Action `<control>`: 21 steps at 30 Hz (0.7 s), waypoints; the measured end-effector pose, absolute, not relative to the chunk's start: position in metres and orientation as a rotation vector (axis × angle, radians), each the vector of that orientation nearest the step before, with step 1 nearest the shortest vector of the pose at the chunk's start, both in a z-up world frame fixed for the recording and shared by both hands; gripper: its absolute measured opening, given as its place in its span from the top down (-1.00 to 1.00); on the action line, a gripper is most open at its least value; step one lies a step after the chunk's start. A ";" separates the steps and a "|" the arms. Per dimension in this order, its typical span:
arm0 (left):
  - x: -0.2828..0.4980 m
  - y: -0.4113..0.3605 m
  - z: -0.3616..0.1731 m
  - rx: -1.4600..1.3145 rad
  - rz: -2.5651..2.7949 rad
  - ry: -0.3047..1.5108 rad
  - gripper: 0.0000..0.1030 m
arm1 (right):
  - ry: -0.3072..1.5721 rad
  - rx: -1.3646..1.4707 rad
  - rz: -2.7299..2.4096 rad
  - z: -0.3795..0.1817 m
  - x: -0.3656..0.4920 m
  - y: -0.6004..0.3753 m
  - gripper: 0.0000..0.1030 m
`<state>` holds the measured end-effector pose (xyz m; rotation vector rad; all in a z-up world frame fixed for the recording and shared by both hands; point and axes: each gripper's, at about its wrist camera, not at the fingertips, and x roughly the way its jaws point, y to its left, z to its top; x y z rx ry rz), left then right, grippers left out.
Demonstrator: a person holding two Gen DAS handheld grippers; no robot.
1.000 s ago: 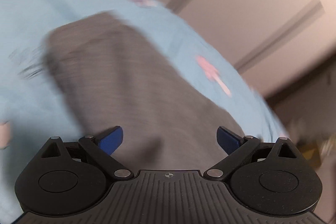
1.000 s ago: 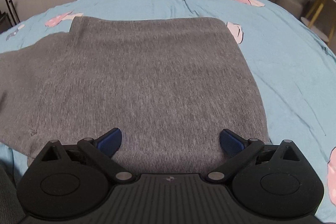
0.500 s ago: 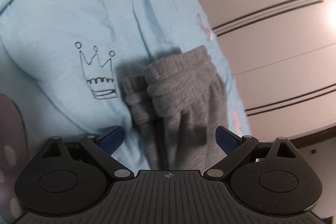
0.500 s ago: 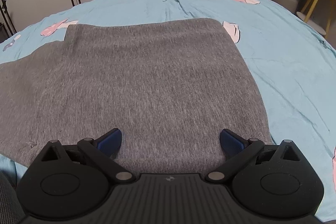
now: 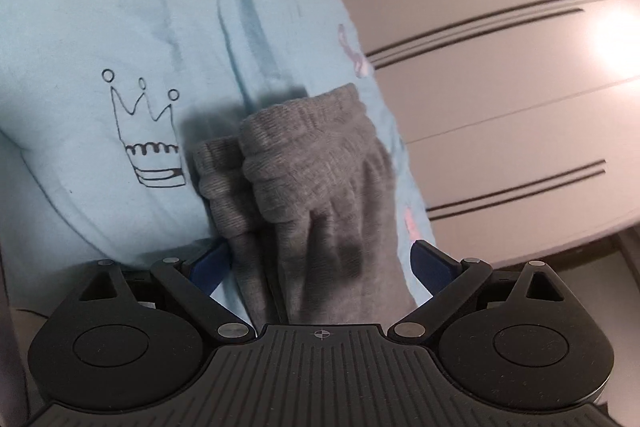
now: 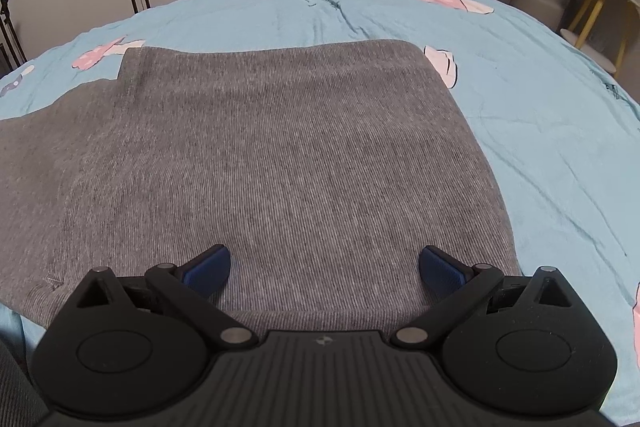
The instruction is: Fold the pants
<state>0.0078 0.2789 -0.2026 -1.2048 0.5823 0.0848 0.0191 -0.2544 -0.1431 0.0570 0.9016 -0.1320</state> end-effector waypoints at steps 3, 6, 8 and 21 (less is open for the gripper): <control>0.013 0.279 -0.201 -1.193 0.092 0.574 -0.91 | 0.898 0.059 -0.132 -0.143 0.019 -0.254 -0.96; 0.017 0.274 -0.200 -1.147 0.046 0.519 -0.91 | 0.897 0.059 -0.132 -0.143 0.019 -0.254 -0.96; 0.019 0.274 -0.202 -1.137 0.029 0.513 -0.91 | 0.897 0.058 -0.133 -0.143 0.019 -0.254 -0.96; 0.034 0.267 -0.198 -1.026 0.011 0.500 -0.60 | 0.895 0.051 -0.134 -0.144 0.020 -0.253 -0.96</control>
